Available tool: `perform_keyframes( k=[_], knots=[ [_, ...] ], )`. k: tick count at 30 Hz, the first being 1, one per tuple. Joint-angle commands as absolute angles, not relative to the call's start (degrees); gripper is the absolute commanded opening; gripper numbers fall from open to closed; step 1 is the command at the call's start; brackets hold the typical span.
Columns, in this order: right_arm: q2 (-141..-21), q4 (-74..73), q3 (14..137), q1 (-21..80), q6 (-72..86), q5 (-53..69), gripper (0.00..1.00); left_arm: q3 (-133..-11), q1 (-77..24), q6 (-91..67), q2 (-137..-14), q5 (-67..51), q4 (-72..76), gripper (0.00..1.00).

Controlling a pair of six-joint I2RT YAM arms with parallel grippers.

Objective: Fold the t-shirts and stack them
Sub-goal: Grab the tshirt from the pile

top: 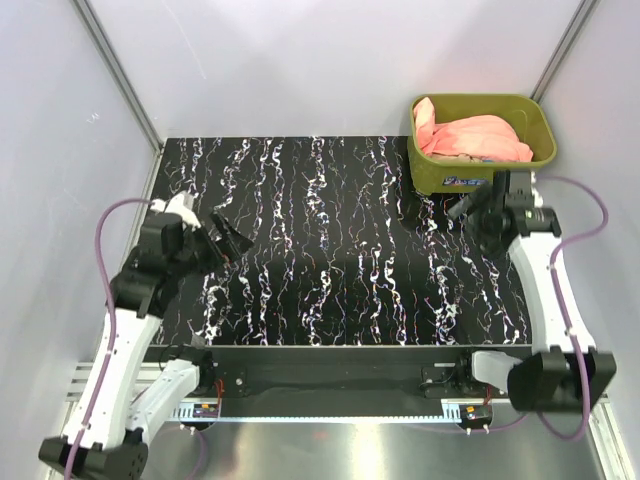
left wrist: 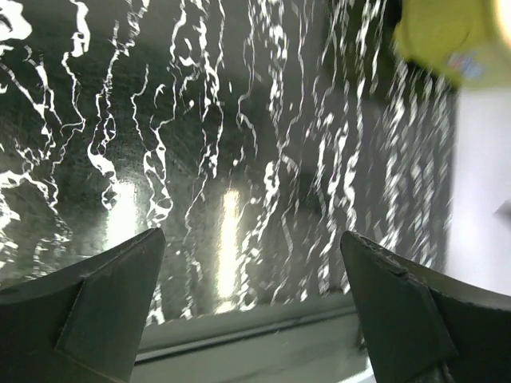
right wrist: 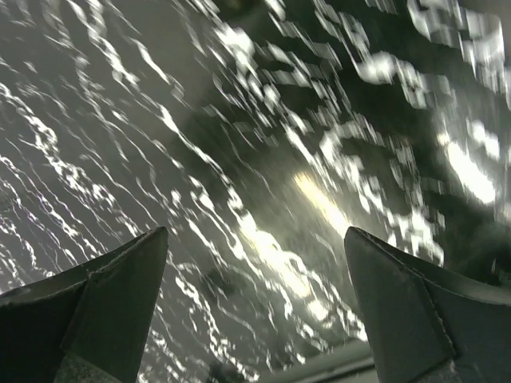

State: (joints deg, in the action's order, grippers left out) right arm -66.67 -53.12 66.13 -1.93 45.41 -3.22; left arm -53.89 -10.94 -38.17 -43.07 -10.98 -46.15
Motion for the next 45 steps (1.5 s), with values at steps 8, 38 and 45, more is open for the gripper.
perform_keyframes(
  k=[8,38,45],
  knots=[
    [-89.01,-36.58,93.94,-2.11,28.40,-5.08,0.95,-59.85,-12.47,-22.33,-50.71,-21.80,-48.69,0.99],
    [-144.31,-12.74,140.33,-2.11,35.15,3.33,0.62,-61.70,-13.36,-16.00,-55.19,-23.46,-50.19,0.96],
    [-148.01,-7.56,146.25,-2.02,40.51,8.34,0.63,-61.70,-13.36,-16.70,-54.67,-23.91,-50.27,0.96]
  ],
)
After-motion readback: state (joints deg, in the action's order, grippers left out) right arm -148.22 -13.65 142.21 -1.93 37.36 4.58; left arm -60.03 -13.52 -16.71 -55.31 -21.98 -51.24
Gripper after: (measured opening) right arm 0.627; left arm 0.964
